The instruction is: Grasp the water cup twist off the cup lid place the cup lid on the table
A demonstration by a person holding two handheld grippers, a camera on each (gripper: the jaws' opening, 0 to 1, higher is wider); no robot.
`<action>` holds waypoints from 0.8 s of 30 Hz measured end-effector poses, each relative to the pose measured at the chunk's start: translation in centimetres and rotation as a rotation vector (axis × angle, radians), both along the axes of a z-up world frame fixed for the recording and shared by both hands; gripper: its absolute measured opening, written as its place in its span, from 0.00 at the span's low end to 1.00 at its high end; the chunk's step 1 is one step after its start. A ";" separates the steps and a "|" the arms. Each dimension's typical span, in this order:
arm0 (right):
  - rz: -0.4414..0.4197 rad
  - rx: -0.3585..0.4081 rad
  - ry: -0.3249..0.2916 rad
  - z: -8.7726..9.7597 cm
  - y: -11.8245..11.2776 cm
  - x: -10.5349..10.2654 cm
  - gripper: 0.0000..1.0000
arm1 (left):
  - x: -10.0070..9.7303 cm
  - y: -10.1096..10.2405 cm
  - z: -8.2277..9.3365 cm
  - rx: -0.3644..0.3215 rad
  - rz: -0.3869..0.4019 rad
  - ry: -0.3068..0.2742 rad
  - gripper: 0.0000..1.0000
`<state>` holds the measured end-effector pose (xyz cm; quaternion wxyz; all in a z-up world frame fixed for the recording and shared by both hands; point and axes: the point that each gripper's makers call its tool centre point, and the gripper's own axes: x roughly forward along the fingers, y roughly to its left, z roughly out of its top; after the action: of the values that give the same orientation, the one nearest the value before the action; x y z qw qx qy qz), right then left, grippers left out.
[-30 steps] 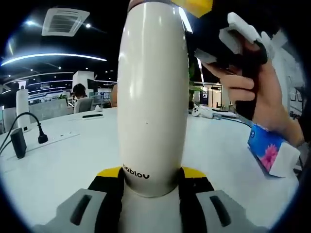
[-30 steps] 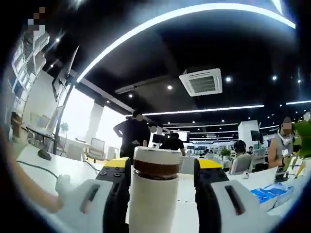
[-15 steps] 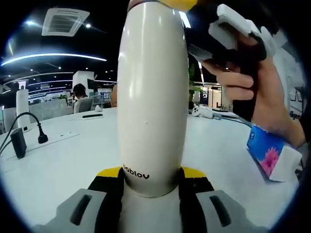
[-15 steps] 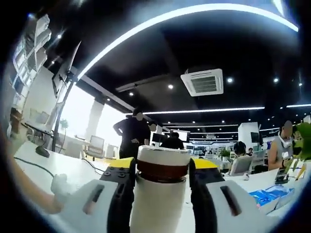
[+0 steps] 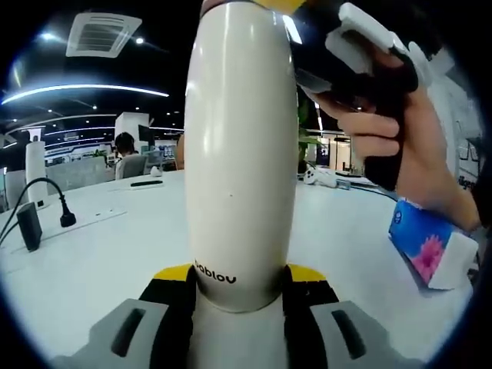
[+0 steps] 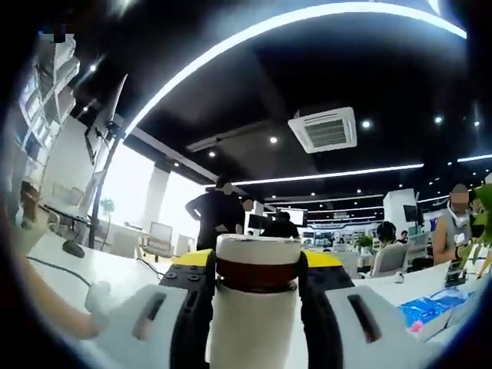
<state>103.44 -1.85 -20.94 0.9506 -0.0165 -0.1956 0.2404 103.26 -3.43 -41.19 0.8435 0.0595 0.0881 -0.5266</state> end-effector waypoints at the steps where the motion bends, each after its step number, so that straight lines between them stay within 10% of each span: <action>1: 0.014 0.007 0.003 0.0 0.0 0.0 0.46 | 0.0 0.0 0.0 0.000 0.000 0.000 0.46; 24: 0.349 0.083 -0.007 0.2 0.6 -0.2 0.45 | 0.0 0.1 0.0 0.002 -0.008 0.001 0.45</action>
<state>103.21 -1.26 -20.72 0.8937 0.0560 -0.2084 0.3933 103.30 -3.30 -41.21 0.8412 0.0603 0.0885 -0.5300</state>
